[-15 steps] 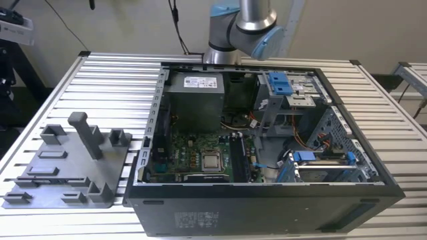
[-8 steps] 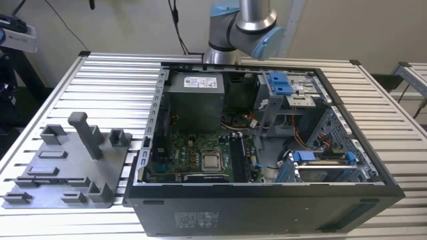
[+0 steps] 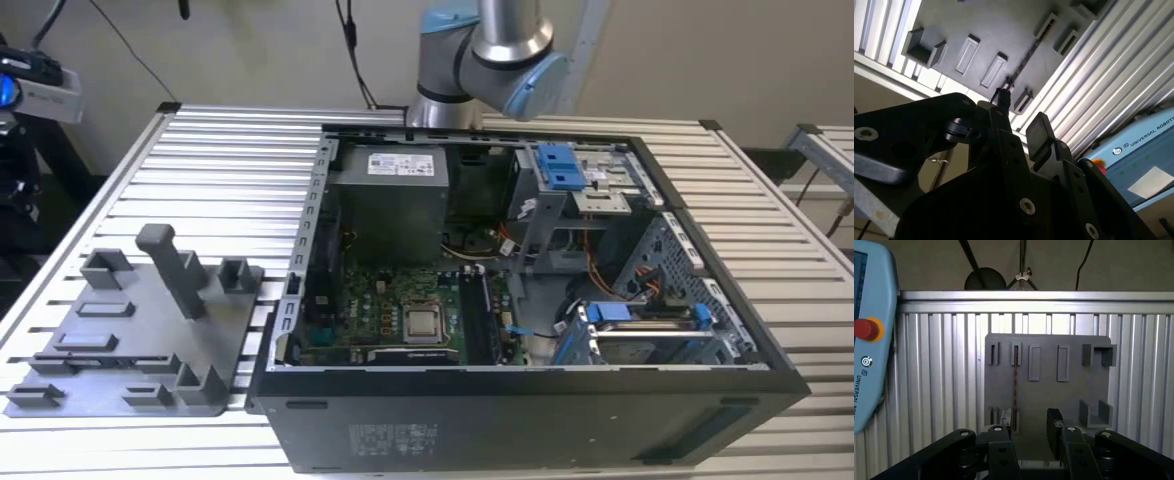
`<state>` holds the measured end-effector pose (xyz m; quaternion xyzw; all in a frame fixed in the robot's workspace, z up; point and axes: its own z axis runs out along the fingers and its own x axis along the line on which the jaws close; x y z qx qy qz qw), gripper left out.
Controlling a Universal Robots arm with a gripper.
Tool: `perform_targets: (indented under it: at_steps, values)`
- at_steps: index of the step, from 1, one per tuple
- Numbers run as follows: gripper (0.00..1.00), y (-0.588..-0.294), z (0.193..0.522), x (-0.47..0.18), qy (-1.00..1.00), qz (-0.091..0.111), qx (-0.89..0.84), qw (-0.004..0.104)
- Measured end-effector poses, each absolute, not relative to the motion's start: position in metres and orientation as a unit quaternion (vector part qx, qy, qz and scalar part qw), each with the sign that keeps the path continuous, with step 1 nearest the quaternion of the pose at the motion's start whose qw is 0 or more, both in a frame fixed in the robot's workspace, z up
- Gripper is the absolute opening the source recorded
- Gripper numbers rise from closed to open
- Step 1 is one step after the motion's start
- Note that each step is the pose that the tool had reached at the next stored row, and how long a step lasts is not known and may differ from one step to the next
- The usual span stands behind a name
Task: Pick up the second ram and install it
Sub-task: 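Pick up the second ram and move it above second insertion slot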
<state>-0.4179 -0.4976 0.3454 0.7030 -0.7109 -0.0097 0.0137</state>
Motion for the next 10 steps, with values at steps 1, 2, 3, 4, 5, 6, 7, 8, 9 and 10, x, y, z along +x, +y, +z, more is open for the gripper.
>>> perform_targets:
  at_steps: [1, 2, 3, 4, 5, 6, 7, 8, 9, 10]
  values:
    - [0.42, -0.498, 0.344, -0.418, -0.711, -0.010, 0.703, 0.014]
    - [0.42, -0.498, 0.343, -0.418, -0.711, -0.010, 0.703, 0.014]
    - [0.42, -0.498, 0.341, -0.418, -0.711, -0.010, 0.703, 0.014]
    - [0.42, -0.498, 0.340, -0.418, -0.711, -0.010, 0.703, 0.014]
    - [0.42, -0.498, 0.338, -0.418, -0.711, -0.010, 0.703, 0.014]
    - [0.42, -0.498, 0.336, -0.418, -0.711, -0.010, 0.703, 0.013]
    - [0.42, -0.498, 0.335, -0.418, -0.711, -0.010, 0.703, 0.013]
    - [0.42, -0.498, 0.333, -0.418, -0.711, -0.010, 0.703, 0.013]
    - [0.42, -0.498, 0.332, -0.418, -0.711, -0.010, 0.703, 0.013]
    - [0.42, -0.498, 0.331, -0.418, -0.711, -0.010, 0.703, 0.013]
